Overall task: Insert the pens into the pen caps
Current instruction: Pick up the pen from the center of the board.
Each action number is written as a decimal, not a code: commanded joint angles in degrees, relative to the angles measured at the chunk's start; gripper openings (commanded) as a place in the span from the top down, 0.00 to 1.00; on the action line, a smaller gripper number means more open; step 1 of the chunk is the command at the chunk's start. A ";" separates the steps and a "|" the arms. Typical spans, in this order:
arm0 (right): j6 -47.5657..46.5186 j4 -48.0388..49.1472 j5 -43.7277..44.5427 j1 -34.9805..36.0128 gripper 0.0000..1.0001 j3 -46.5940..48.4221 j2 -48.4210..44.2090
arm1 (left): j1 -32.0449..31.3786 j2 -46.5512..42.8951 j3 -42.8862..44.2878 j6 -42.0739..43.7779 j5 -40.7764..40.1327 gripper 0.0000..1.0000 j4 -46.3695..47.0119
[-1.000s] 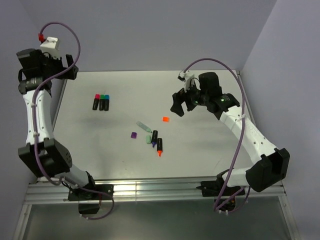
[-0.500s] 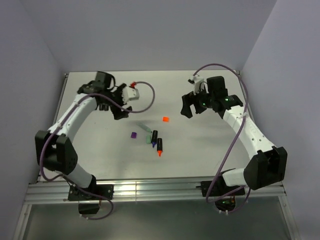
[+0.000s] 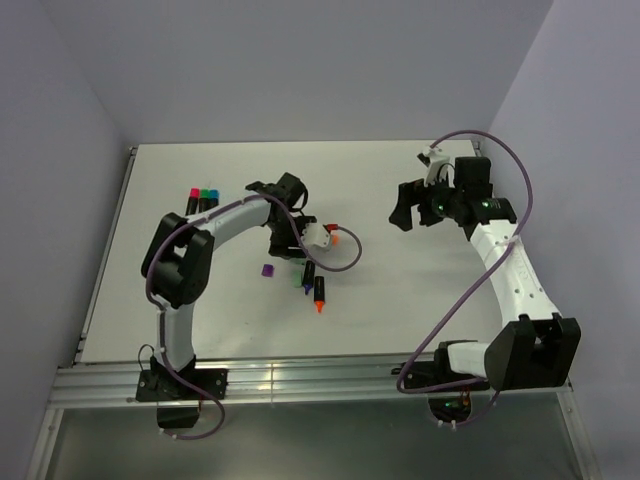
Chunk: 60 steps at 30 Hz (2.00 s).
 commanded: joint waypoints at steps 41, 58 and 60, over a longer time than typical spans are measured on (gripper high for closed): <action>9.41 4.58 -10.12 -5.23 0.02 7.83 -1.06 | 3.79 -9.31 18.93 -61.99 2.25 1.00 25.03; 25.42 22.17 1.12 16.21 0.02 11.78 0.43 | 2.29 -16.72 17.59 -107.64 -8.18 1.00 33.34; 25.51 22.08 2.87 17.61 0.04 12.40 2.01 | 2.12 -16.63 16.98 -110.01 -6.87 1.00 33.86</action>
